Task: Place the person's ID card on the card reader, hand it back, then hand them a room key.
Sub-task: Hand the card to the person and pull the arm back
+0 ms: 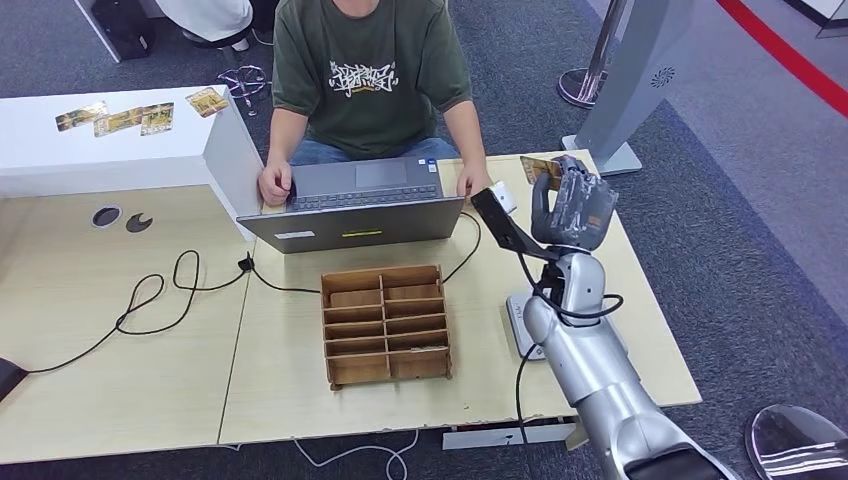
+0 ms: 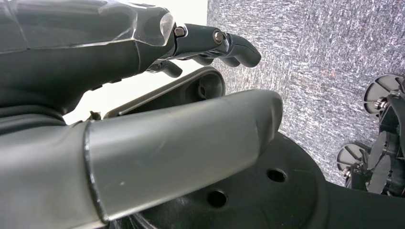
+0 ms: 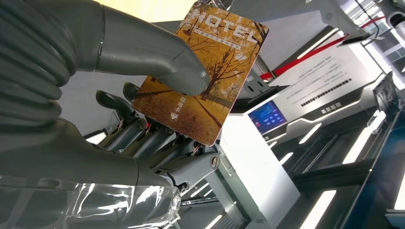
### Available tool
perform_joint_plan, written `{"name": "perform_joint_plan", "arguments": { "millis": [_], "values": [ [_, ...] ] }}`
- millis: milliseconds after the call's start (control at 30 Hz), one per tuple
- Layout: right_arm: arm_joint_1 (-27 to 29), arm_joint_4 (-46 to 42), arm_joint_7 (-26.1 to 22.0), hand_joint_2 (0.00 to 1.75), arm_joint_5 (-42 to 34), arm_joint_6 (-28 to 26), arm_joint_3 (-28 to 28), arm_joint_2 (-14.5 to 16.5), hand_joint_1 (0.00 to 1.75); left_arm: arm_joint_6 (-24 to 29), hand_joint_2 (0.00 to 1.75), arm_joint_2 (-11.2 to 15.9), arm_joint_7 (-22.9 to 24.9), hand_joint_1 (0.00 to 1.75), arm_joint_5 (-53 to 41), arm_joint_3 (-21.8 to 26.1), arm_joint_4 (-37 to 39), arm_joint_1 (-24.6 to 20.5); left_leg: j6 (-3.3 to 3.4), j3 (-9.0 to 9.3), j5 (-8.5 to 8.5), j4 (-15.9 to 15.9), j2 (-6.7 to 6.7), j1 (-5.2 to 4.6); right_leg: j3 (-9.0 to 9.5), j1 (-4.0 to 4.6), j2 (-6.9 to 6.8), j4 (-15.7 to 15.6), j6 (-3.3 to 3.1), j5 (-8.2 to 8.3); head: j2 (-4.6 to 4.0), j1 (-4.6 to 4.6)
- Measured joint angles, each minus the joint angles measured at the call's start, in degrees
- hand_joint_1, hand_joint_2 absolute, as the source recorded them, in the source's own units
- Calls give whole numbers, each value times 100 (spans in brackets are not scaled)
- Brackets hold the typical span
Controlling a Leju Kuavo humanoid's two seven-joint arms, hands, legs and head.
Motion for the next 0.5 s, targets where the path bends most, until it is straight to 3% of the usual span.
{"name": "perform_joint_plan", "arguments": {
  "millis": [500],
  "values": [
    [-955, 1089, 48, 175, -57, 0, 256, 314, 175, -2, 0, 0, 59, 0, -154, -26, 0, -8, 0, 0, 0, 0, 0, 0, -1, 0, 0, 0, 0, 0, 0, 1]
  ]
}}
